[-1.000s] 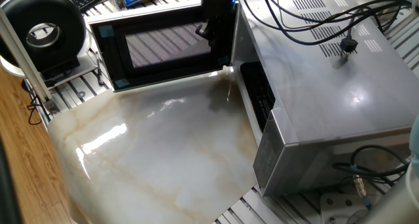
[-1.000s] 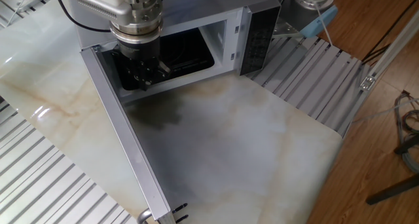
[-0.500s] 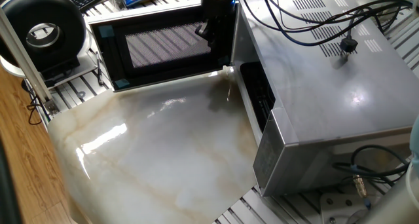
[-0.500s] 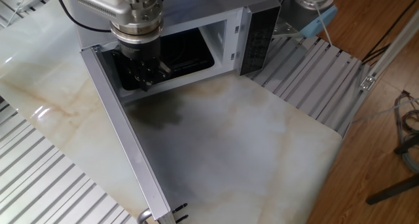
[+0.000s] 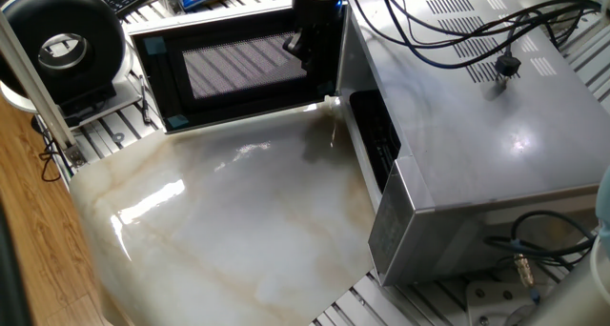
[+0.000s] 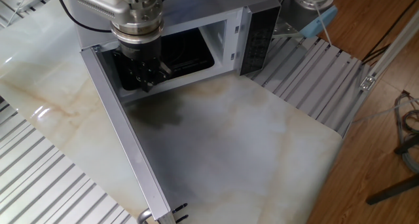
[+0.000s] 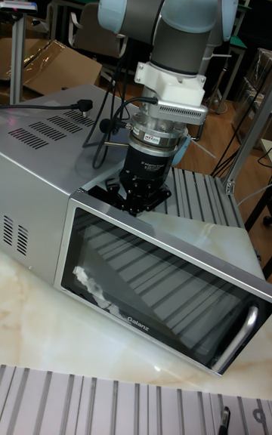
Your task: Close the microwave door
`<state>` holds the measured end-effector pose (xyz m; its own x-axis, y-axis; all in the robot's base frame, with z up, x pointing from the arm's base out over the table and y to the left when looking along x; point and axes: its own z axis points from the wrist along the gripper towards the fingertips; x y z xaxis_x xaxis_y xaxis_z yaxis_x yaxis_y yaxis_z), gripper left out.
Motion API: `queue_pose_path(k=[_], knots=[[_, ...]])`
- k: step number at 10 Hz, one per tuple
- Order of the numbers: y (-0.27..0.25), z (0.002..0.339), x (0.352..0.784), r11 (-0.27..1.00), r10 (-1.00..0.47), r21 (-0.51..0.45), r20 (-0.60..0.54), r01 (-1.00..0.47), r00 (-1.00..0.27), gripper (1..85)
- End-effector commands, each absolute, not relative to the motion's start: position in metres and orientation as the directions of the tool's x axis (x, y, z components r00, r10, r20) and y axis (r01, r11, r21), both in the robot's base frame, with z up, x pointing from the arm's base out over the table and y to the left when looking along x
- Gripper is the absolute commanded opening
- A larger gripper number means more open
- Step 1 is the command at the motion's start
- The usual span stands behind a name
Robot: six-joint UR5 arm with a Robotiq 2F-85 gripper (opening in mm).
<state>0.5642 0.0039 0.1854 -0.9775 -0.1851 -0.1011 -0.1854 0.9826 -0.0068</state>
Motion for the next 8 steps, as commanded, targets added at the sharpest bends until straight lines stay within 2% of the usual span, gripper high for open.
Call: queue_pose_path(k=[1,8], knots=[[0.009,0.1864,0.5652,0.986,-0.163,0.018,-0.108,-0.166,-0.981,1.0],[0.0026,0.1824,0.5624,0.979,-0.202,-0.001,-0.112,-0.203,-0.973,1.0]])
